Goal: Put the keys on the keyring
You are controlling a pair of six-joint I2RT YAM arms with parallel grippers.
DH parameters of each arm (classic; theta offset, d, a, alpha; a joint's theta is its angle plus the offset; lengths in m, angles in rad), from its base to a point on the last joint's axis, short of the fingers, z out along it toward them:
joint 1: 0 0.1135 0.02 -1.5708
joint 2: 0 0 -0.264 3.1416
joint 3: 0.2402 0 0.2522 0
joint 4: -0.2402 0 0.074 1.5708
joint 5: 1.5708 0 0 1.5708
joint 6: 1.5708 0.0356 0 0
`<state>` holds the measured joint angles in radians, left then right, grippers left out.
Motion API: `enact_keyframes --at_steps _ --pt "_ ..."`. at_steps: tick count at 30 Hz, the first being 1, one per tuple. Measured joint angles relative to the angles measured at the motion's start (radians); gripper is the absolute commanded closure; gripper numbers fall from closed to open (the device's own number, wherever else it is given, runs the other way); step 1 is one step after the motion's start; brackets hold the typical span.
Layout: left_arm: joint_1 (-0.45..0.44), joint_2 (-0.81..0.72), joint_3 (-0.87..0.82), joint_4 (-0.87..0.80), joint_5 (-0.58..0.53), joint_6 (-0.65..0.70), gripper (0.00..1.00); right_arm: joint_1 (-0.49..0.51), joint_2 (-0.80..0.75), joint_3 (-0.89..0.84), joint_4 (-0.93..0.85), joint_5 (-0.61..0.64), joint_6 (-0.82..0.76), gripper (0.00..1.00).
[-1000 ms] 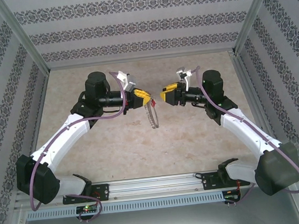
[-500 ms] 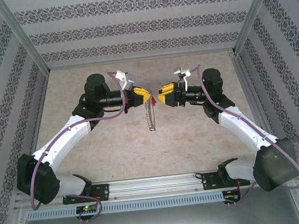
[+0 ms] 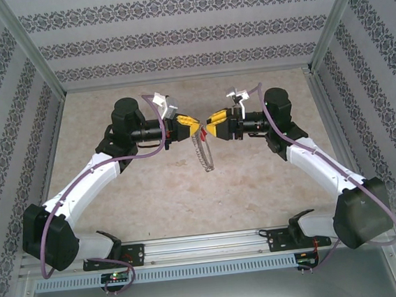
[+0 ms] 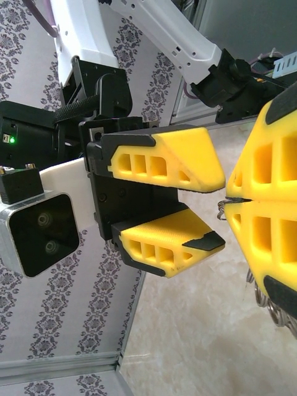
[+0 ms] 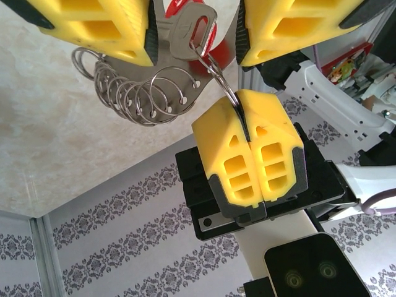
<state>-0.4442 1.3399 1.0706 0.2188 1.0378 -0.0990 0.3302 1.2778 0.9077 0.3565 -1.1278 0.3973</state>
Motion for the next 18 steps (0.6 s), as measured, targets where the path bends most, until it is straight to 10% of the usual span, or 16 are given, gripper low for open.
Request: enact_keyframes --at_steps 18 --pt "0.0 0.0 0.0 0.001 -0.001 -0.009 1.0 0.008 0.013 0.014 -0.004 -0.018 -0.002 1.0"
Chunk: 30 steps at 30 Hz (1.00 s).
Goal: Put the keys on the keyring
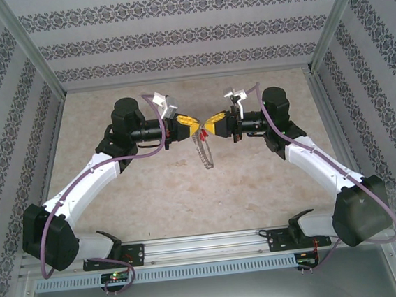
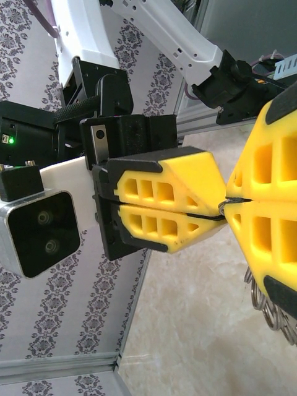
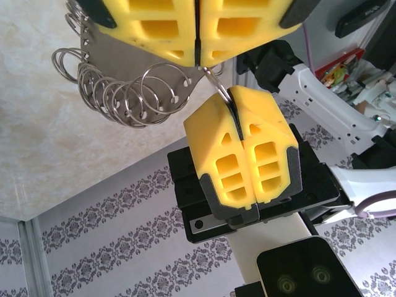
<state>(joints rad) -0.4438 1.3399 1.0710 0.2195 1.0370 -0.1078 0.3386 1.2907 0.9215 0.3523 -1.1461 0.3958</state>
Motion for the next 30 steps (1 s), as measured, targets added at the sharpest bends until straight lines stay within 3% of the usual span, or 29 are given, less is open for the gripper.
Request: enact_keyframes --at_steps 21,24,30 --pt "0.0 0.0 -0.021 0.066 -0.029 -0.028 1.0 0.035 0.059 0.064 -0.145 -0.023 -0.082 1.0" --pt "0.0 -0.001 -0.021 0.075 -0.033 -0.031 1.0 0.054 0.085 0.078 -0.16 -0.022 -0.086 0.75" --pt "0.0 -0.006 -0.027 0.084 -0.041 -0.032 1.0 0.035 0.056 0.067 -0.179 -0.018 -0.089 0.73"
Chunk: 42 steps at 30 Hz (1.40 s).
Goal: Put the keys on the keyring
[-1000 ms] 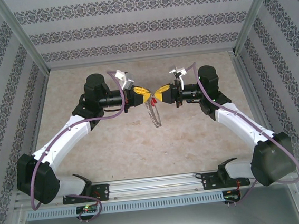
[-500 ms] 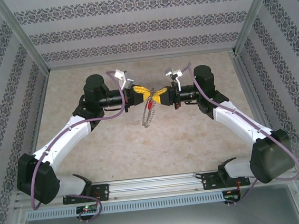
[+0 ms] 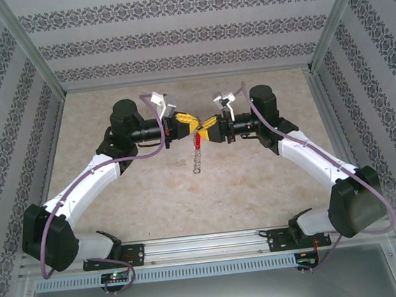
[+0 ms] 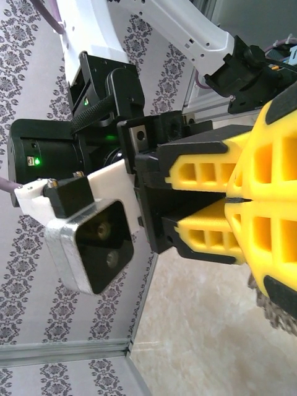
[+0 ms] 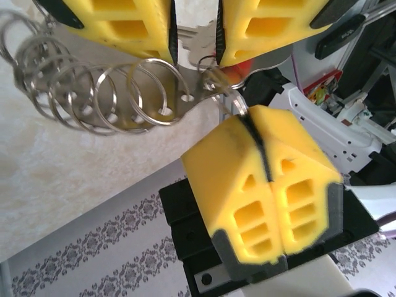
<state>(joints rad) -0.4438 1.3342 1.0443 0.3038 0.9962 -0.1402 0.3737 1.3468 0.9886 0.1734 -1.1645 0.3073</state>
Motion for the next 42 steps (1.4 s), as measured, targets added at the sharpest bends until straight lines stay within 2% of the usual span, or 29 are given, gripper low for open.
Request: enact_keyframes --at_steps 7,9,15,26,42 --pt "0.0 0.0 -0.001 0.003 -0.007 0.0 1.0 -0.065 -0.117 -0.043 0.001 0.0 0.0 0.73" --pt "0.0 -0.001 -0.001 0.003 -0.007 0.0 1.0 -0.068 -0.125 -0.047 0.013 0.0 0.004 0.7" --pt "0.0 -0.01 -0.002 0.004 -0.011 -0.003 1.0 -0.042 -0.124 -0.049 0.05 0.02 0.011 0.64" --pt "0.0 -0.013 -0.002 0.005 -0.011 -0.011 1.0 0.003 -0.072 -0.048 0.111 0.054 0.012 0.64" --pt "0.0 -0.014 -0.003 0.019 -0.011 -0.019 1.0 0.011 -0.041 -0.02 0.15 0.076 0.031 0.64"
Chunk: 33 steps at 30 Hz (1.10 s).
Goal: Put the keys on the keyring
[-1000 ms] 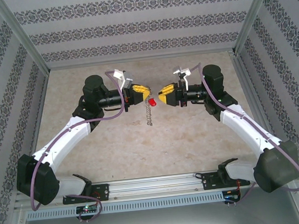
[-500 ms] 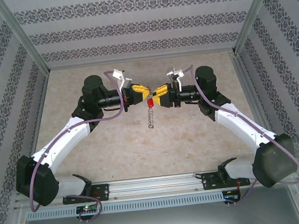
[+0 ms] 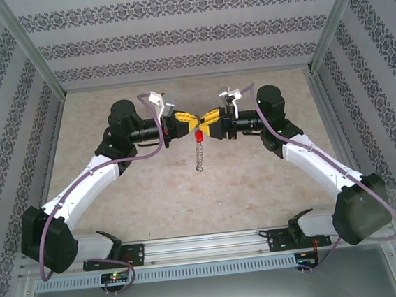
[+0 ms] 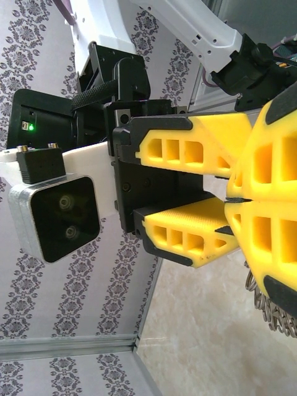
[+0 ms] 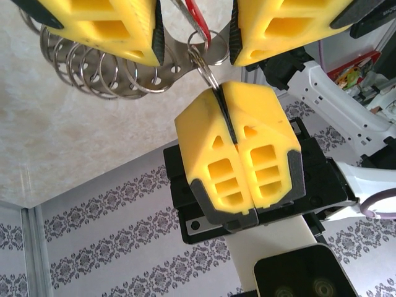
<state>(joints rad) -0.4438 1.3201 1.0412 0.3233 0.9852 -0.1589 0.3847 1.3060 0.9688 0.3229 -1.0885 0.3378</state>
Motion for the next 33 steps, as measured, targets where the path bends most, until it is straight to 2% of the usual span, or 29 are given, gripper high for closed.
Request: enact_keyframes --at_steps 9,19,22,25,30,33 --pt "0.0 0.0 -0.001 0.005 0.0 -0.001 1.0 0.006 0.008 0.007 0.003 0.0 0.0 0.65" --pt "0.0 0.0 -0.002 0.006 0.0 -0.005 1.0 0.013 0.013 0.017 0.003 0.0 0.001 0.71" --pt "0.0 0.0 -0.002 0.006 -0.003 -0.006 1.0 0.013 0.013 0.019 0.003 0.0 0.005 0.81" --pt "0.0 0.0 -0.003 0.008 -0.015 -0.007 1.0 0.013 0.014 0.021 0.001 -0.003 0.006 0.99" --pt "0.001 0.0 -0.004 0.009 -0.029 -0.008 1.0 0.012 0.014 0.029 -0.023 -0.001 -0.005 1.0" --pt "0.0 -0.002 -0.004 -0.002 -0.048 -0.003 0.83 0.007 0.014 0.06 -0.103 0.006 -0.04 1.0"
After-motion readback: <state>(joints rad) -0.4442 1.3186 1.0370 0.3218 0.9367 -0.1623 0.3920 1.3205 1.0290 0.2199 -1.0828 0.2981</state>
